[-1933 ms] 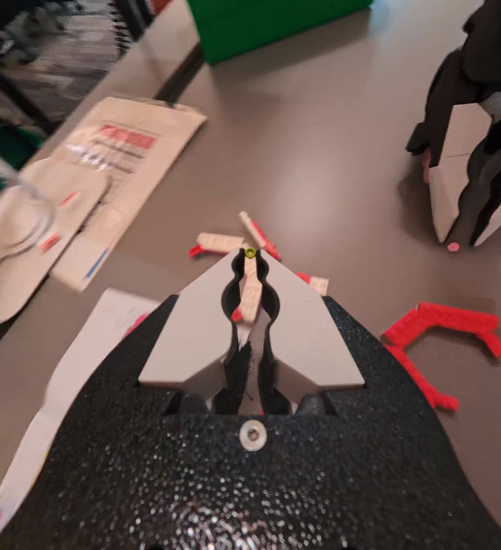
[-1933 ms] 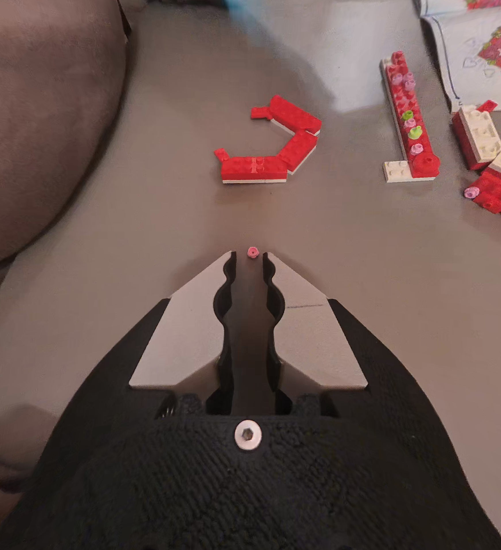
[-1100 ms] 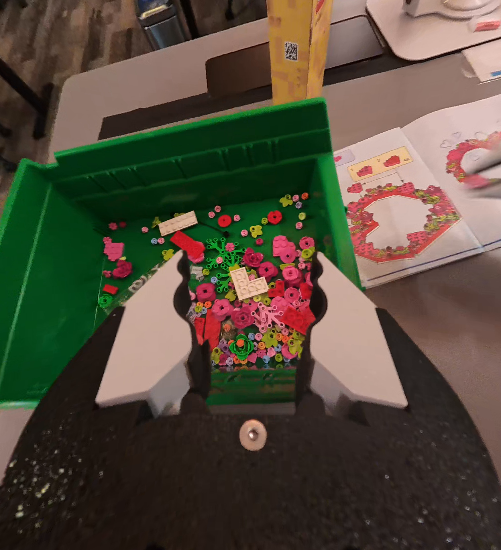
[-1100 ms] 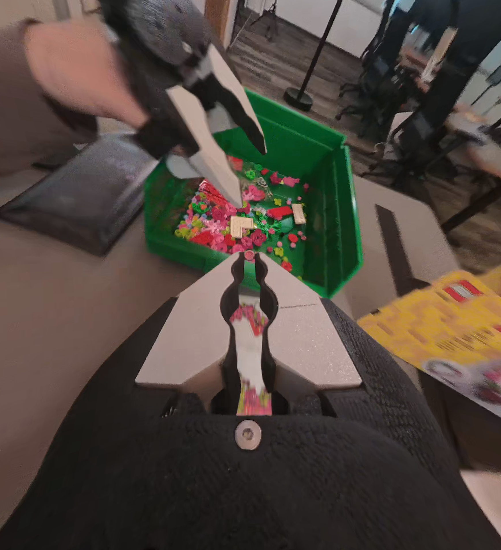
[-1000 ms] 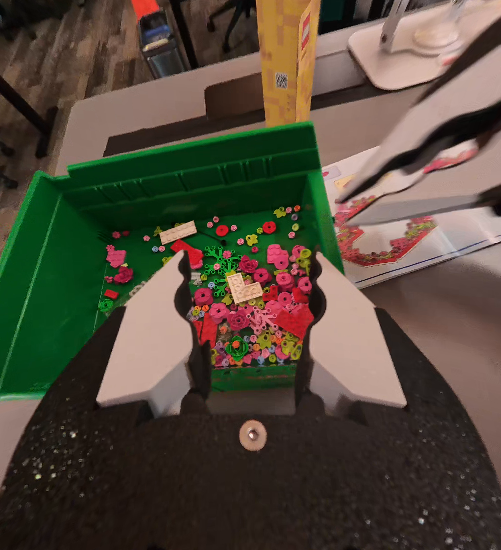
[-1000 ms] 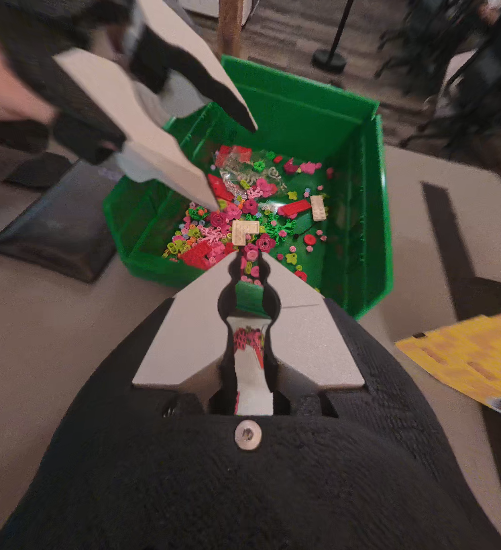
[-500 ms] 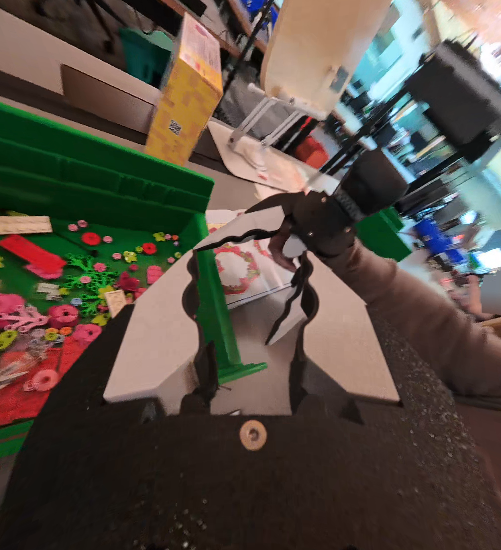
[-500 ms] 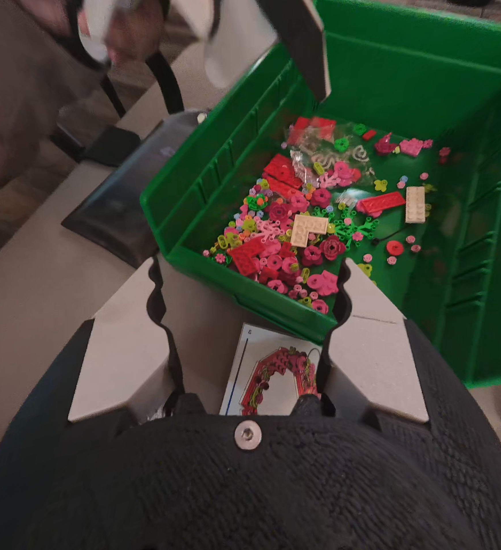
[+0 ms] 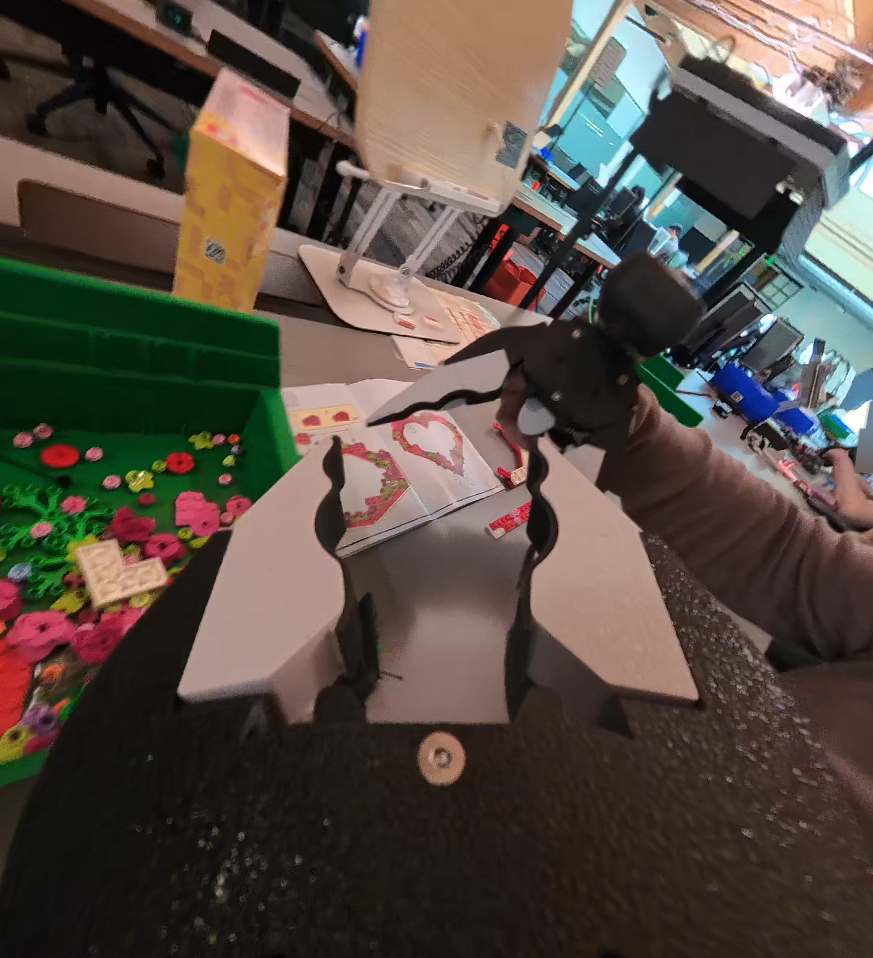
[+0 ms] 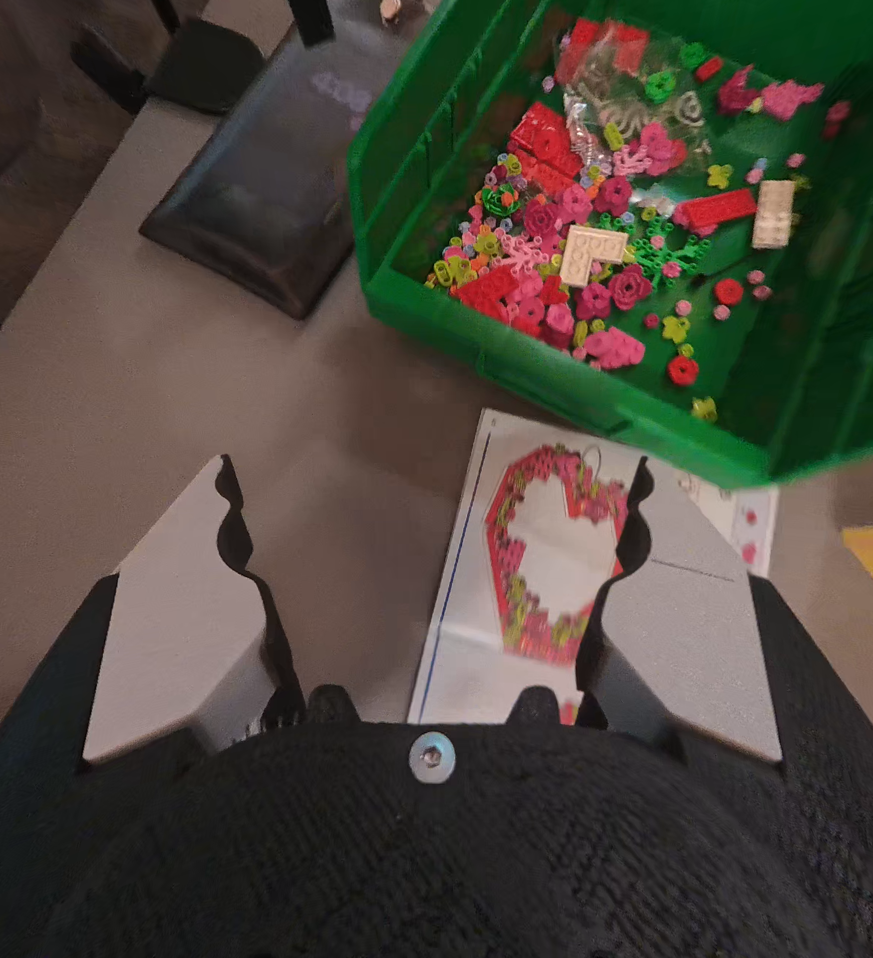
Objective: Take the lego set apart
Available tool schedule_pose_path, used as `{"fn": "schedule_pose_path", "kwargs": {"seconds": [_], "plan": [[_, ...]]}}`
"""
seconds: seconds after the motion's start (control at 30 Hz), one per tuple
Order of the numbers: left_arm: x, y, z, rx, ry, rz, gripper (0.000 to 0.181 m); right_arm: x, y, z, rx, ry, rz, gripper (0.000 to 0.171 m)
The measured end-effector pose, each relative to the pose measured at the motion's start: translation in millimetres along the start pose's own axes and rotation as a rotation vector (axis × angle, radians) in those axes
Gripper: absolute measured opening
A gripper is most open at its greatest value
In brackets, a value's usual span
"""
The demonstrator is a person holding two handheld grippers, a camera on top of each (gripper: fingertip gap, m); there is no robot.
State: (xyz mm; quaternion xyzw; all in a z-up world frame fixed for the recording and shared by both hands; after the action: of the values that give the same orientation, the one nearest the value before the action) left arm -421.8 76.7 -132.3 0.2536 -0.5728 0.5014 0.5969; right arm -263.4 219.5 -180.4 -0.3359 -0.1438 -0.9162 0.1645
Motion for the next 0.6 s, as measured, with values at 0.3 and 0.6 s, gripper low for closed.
{"fn": "schedule_pose_path", "kwargs": {"seconds": [0.3, 0.6], "plan": [[-30, -80, -98, -0.167, 0.010, -0.414, 0.052, -192, 20, 138, -0.388, -0.060, -0.329, 0.081], [-69, -95, -181, -0.230, 0.017, -0.608, 0.043, -268, 42, 136, -0.226, -0.290, -0.420, 0.069]]}}
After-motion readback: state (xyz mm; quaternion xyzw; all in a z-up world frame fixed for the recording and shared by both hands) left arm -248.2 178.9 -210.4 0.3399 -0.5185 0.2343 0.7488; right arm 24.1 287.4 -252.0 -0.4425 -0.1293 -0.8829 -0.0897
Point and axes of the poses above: each gripper's, where its closed fingertips meet, z back along the fingers, x out of its top, y = z × x across the jaws, the point moved 10 cm from there along z, back along the fingers, and after that the axes turned 15 degrees about -z, right-handed, at the moved point
